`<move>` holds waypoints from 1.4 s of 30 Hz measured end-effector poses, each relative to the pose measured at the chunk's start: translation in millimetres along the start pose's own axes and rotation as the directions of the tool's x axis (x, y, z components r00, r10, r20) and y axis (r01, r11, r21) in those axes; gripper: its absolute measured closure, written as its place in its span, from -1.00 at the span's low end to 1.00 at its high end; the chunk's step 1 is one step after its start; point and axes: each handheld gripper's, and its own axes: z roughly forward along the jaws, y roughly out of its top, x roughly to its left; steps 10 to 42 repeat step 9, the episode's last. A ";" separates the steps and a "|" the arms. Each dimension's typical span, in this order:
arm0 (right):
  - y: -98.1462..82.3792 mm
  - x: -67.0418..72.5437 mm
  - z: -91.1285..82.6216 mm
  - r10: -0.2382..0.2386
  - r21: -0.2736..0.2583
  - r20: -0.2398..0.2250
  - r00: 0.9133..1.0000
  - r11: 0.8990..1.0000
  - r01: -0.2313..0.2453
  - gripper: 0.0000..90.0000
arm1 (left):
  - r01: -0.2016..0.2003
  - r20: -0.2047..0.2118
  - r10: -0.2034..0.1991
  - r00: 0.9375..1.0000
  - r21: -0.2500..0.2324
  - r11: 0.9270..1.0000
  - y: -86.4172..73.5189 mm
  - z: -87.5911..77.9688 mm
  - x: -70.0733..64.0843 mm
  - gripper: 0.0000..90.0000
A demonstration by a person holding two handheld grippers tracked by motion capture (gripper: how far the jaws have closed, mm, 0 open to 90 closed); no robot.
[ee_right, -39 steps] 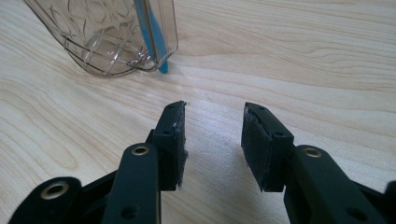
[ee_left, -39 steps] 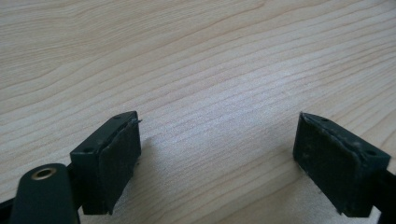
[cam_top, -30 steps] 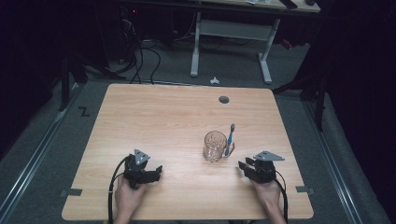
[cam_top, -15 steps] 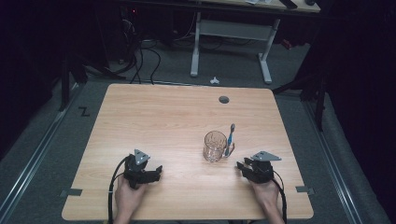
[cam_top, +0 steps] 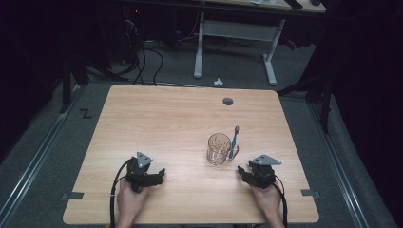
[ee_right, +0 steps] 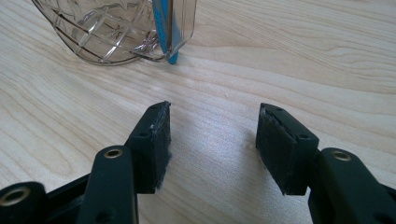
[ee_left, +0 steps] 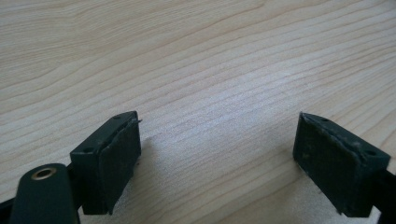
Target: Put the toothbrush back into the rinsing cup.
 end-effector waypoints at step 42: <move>0.1 0.0 0.1 0.000 0.002 -0.003 1.000 1.000 0.000 -0.02 | 0.001 0.000 -0.001 1.000 0.000 1.000 0.0 0.0 0.0 -0.65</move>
